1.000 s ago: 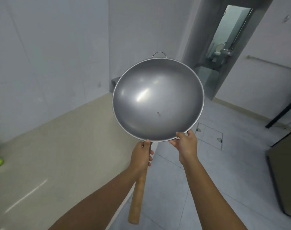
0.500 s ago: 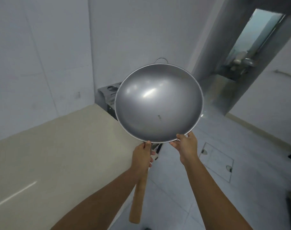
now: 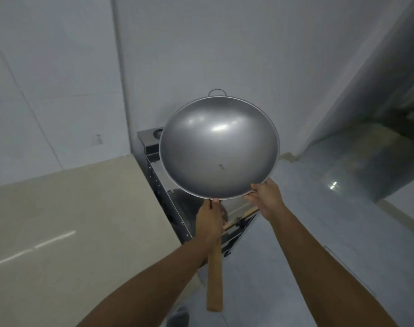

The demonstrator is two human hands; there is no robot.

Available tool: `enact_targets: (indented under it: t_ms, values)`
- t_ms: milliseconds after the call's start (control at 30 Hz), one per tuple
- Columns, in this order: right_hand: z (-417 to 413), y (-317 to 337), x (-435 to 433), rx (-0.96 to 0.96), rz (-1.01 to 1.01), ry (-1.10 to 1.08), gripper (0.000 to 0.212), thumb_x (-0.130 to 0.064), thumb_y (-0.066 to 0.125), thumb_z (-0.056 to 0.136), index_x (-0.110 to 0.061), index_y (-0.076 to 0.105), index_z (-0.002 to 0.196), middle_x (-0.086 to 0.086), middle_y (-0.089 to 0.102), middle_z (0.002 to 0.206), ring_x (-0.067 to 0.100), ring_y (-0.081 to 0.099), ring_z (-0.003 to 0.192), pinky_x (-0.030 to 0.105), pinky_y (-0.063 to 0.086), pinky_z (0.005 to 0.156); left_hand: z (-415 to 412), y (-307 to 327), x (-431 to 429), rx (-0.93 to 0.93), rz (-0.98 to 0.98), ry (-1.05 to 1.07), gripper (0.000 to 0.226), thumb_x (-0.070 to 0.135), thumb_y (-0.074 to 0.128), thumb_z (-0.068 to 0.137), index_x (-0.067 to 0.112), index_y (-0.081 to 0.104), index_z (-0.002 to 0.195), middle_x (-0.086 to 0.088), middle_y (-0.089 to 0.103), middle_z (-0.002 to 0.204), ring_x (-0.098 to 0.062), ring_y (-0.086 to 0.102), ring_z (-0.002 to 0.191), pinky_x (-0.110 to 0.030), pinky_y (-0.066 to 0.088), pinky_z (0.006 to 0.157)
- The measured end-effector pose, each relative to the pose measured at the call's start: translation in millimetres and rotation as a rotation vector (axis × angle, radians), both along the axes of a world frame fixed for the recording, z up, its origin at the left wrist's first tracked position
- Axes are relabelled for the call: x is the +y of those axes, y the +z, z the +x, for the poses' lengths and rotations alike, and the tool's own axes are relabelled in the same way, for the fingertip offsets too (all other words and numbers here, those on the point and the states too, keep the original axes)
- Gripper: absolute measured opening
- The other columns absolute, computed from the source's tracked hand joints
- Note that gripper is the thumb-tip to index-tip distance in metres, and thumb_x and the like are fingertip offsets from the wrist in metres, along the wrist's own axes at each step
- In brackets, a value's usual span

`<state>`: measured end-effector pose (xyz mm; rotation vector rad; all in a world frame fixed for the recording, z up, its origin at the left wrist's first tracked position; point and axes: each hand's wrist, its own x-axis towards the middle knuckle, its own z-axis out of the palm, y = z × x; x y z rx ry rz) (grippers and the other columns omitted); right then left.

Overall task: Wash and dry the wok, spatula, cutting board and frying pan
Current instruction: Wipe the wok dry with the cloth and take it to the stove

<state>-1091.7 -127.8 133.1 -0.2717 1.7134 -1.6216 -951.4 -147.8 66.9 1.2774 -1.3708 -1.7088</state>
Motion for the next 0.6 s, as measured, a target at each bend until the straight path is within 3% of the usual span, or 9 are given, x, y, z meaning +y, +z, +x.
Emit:
enact_targets:
  t_ms: [100,200,300,367,467,533,600]
  values:
    - [-34.2,-8.2,-29.0,-0.002,0.027,0.081,0.051,0.014,0.041,0.093,-0.006,0.039,0.141,0.013,0.054,0.131,0.031,0.062,0.099,0.031,0.056,0.060,-36.8,-15.9,-19.9,-0.003,0.061,0.076,0.032,0.037,0.036,0.104,0.020,0.058,0.121,-0.012,0.068,0.102,-0.025,0.064,0.077,-0.044,0.056,0.074]
    - [-65.6,-12.8,-50.1,-0.004,0.023,0.160,0.042,0.014,0.042,0.093,-0.009,0.046,0.128,0.008,0.057,0.113,0.023,0.064,0.084,0.031,0.057,0.059,-69.6,-24.0,-34.4,-0.013,0.089,0.127,0.032,0.034,0.036,0.105,0.016,0.054,0.124,-0.016,0.067,0.093,-0.024,0.059,0.066,-0.049,0.055,0.067]
    - [-92.9,-24.4,-66.3,-0.032,0.062,0.199,0.034,0.014,0.041,0.093,-0.011,0.047,0.115,0.007,0.060,0.101,0.022,0.065,0.081,0.033,0.056,0.060,-96.1,-34.9,-41.0,-0.045,0.078,0.184,0.036,0.035,0.034,0.104,0.019,0.049,0.133,-0.020,0.066,0.096,-0.030,0.060,0.068,-0.049,0.054,0.067]
    - [-110.4,-33.9,-76.9,-0.050,0.092,0.242,0.033,0.013,0.042,0.093,-0.009,0.047,0.118,0.013,0.060,0.108,0.026,0.065,0.085,0.036,0.054,0.065,-112.9,-43.3,-44.3,-0.054,0.095,0.226,0.040,0.042,0.034,0.101,0.021,0.050,0.132,-0.023,0.065,0.105,-0.041,0.064,0.083,-0.050,0.054,0.074]
    - [-137.6,-46.7,-91.4,-0.080,0.131,0.329,0.040,0.013,0.041,0.094,-0.004,0.042,0.131,0.017,0.056,0.121,0.029,0.062,0.092,0.035,0.057,0.062,-139.1,-52.4,-44.7,-0.113,0.086,0.277,0.056,0.057,0.029,0.091,0.027,0.046,0.135,-0.020,0.064,0.114,-0.043,0.063,0.101,-0.058,0.054,0.084]
    - [-155.4,-55.4,-98.6,-0.091,0.167,0.401,0.045,0.012,0.041,0.094,-0.001,0.038,0.137,0.018,0.055,0.127,0.026,0.063,0.088,0.031,0.059,0.055,-153.7,-53.8,-38.1,-0.111,0.098,0.332,0.044,0.049,0.029,0.097,0.030,0.044,0.135,-0.019,0.065,0.105,-0.039,0.064,0.092,-0.058,0.055,0.081]
    - [-168.9,-63.1,-104.7,-0.095,0.195,0.472,0.046,0.012,0.040,0.094,-0.002,0.037,0.138,0.019,0.056,0.129,0.027,0.064,0.090,0.033,0.059,0.057,-167.5,-57.6,-32.7,-0.110,0.117,0.394,0.037,0.043,0.029,0.101,0.029,0.046,0.130,-0.017,0.067,0.095,-0.036,0.065,0.083,-0.057,0.055,0.077]
